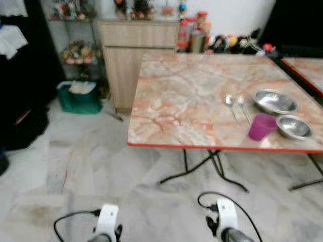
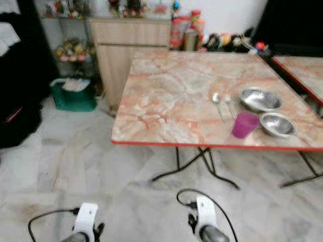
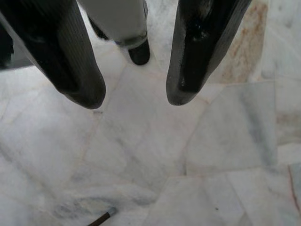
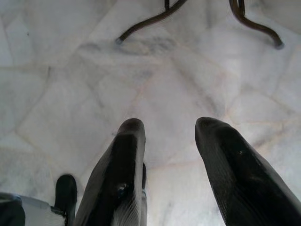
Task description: Setting the table
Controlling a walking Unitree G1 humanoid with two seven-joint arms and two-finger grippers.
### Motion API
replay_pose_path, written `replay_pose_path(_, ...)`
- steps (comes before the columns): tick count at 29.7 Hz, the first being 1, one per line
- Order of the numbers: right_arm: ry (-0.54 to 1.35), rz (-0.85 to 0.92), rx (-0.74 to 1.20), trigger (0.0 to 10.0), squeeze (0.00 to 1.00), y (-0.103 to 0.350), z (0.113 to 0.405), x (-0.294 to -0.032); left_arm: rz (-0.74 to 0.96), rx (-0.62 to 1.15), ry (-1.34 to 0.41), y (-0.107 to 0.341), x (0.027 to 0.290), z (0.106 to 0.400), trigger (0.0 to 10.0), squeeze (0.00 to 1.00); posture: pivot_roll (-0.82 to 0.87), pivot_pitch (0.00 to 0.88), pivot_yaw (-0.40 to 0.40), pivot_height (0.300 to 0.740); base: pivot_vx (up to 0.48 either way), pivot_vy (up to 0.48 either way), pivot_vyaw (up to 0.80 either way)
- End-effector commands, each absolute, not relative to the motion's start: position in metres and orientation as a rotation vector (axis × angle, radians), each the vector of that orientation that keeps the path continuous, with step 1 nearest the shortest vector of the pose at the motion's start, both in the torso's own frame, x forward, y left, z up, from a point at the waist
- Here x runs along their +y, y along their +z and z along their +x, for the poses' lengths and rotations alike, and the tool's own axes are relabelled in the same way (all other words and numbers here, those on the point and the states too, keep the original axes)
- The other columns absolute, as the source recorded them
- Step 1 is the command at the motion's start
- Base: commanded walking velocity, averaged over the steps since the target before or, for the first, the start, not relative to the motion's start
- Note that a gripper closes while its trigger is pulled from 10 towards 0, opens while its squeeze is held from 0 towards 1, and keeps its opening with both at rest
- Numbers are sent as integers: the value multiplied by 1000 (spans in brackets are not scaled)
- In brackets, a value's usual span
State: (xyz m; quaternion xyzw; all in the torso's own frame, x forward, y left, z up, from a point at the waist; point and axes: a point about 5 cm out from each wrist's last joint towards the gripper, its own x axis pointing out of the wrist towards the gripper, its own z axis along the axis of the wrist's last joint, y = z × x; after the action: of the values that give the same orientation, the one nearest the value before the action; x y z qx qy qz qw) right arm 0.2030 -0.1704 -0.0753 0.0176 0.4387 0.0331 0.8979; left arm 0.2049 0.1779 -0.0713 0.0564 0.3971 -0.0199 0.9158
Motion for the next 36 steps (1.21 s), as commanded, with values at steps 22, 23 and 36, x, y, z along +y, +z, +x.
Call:
replay_pose_path(22, 49, 34, 891, 10000, 0, -73, 206, -173, 158, 836, -64, -73, 177, 202, 10000, 0, -27, 0, -42, 740, 0, -175, 0)
replay_pose_path(23, 50, 33, 891, 10000, 0, -73, 206, -173, 158, 836, -65, -74, 177, 202, 10000, 0, -27, 0, -42, 740, 0, -296, 0)
replay_pose_path(36, 53, 27, 896, 10000, 0, -74, 204, -173, 170, 838, -79, -74, 175, 200, 10000, 0, -33, 0, -41, 740, 0, -297, 0)
